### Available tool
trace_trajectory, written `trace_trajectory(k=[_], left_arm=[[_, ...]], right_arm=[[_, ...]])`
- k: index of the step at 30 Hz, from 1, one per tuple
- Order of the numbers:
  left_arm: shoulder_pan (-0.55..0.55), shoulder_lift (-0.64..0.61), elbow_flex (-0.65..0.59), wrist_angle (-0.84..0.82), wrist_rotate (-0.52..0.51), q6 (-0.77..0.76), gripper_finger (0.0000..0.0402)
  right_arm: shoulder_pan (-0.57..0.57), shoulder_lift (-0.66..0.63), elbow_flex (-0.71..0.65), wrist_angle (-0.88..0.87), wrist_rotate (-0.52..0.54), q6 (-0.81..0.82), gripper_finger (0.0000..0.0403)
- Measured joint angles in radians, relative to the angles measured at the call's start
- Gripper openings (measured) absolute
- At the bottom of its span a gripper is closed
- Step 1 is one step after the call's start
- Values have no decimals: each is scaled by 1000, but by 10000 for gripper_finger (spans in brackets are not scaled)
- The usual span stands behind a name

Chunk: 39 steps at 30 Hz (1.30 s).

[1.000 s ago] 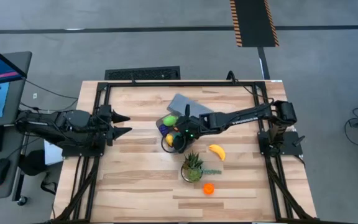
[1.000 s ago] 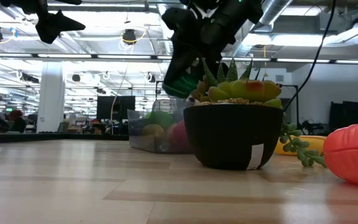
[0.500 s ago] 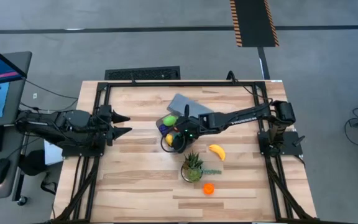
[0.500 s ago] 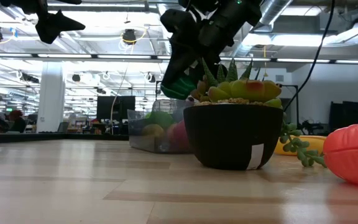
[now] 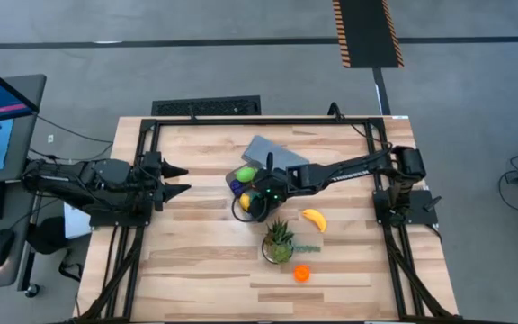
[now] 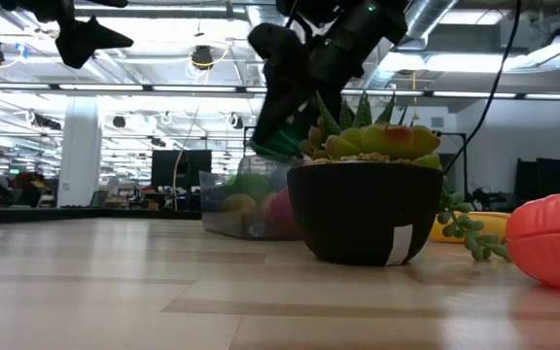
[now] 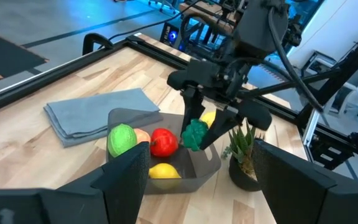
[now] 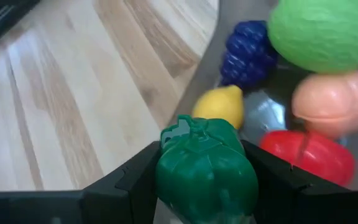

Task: Pick and placing Produce into tupperware
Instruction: Put the green bell pepper into the black bin

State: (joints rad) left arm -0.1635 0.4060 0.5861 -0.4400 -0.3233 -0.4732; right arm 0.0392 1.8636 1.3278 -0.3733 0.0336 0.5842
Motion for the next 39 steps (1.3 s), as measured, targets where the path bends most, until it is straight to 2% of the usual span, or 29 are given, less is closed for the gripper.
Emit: trace_trajectory(k=[25, 39], left_arm=[[0, 0, 0, -18, -4, 0, 269], [0, 0, 0, -19, -3, -2, 269]], right_arm=[[0, 8, -1, 15, 16, -10, 222], [0, 8, -1, 22, -18, -17, 244]])
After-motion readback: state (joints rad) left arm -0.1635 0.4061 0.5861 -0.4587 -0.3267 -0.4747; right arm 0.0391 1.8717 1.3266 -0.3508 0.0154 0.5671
